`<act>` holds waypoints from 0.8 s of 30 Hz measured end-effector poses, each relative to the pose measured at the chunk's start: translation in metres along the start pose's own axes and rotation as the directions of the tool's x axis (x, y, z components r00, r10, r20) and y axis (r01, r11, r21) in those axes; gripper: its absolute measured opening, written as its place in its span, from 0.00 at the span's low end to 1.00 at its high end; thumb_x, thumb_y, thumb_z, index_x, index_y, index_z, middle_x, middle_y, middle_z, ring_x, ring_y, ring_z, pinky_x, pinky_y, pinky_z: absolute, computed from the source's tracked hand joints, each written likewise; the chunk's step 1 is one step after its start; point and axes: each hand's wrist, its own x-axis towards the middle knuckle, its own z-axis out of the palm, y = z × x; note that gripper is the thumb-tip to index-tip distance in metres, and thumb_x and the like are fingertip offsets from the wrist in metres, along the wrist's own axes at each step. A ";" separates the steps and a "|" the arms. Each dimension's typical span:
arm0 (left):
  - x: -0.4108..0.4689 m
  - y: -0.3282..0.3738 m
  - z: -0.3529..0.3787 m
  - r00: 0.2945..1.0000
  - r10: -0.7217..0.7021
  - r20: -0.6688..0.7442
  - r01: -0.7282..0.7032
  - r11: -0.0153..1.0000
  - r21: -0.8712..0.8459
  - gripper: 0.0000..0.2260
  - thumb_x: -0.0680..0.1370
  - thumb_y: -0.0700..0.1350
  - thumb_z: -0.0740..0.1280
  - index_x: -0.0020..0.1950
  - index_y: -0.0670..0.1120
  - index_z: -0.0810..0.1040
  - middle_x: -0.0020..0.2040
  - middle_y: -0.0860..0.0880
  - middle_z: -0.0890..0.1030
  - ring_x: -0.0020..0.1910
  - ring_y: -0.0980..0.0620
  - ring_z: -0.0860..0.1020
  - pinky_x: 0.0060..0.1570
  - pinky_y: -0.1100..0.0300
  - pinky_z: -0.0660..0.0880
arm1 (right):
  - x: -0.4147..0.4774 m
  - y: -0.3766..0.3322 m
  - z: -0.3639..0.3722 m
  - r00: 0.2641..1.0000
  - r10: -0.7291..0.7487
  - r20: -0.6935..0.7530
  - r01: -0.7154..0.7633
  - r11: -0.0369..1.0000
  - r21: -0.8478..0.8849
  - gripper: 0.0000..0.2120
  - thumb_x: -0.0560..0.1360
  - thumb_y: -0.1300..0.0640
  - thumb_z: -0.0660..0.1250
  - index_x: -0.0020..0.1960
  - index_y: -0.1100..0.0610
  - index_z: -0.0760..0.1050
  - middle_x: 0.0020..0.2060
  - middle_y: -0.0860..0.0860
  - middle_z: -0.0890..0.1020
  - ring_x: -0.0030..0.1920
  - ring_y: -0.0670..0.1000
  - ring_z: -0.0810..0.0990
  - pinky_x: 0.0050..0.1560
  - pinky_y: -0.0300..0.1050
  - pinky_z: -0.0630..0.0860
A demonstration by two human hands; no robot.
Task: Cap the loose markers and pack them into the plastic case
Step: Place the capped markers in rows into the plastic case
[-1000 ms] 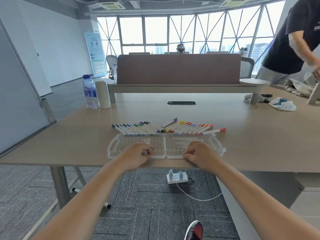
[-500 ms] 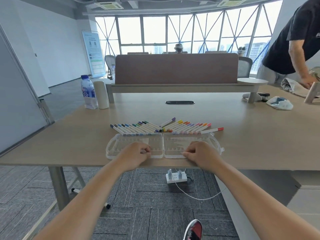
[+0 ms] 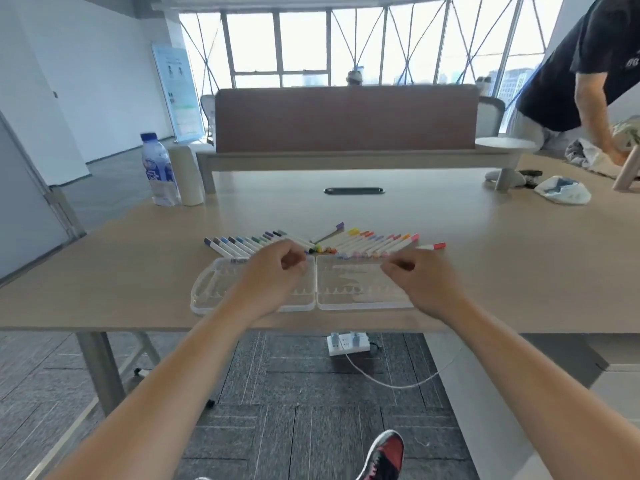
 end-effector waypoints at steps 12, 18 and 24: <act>0.080 0.026 0.038 0.999 0.009 0.052 -0.012 0.998 0.057 0.03 0.79 0.47 0.65 0.49 0.51 0.78 0.43 0.55 0.82 0.43 0.55 0.79 0.40 0.61 0.72 | 0.075 0.026 -0.011 0.997 0.052 -0.050 -0.046 0.993 0.113 0.10 0.77 0.52 0.65 0.40 0.53 0.81 0.33 0.47 0.82 0.35 0.47 0.79 0.35 0.42 0.71; 0.113 0.027 0.054 0.996 0.010 0.084 -0.019 0.994 0.108 0.04 0.81 0.48 0.64 0.52 0.51 0.78 0.45 0.56 0.81 0.43 0.57 0.78 0.39 0.66 0.70 | 0.105 0.039 -0.026 0.995 0.070 -0.065 -0.064 0.993 0.100 0.09 0.77 0.54 0.65 0.42 0.52 0.82 0.35 0.43 0.82 0.39 0.46 0.81 0.36 0.38 0.71; 0.136 0.034 0.076 0.989 0.026 0.147 -0.042 0.994 0.103 0.03 0.80 0.47 0.65 0.51 0.52 0.78 0.44 0.55 0.80 0.42 0.54 0.78 0.42 0.59 0.74 | 0.121 0.063 -0.026 0.994 0.092 -0.053 -0.090 0.995 0.037 0.08 0.78 0.55 0.65 0.43 0.48 0.81 0.36 0.40 0.81 0.39 0.42 0.79 0.36 0.36 0.67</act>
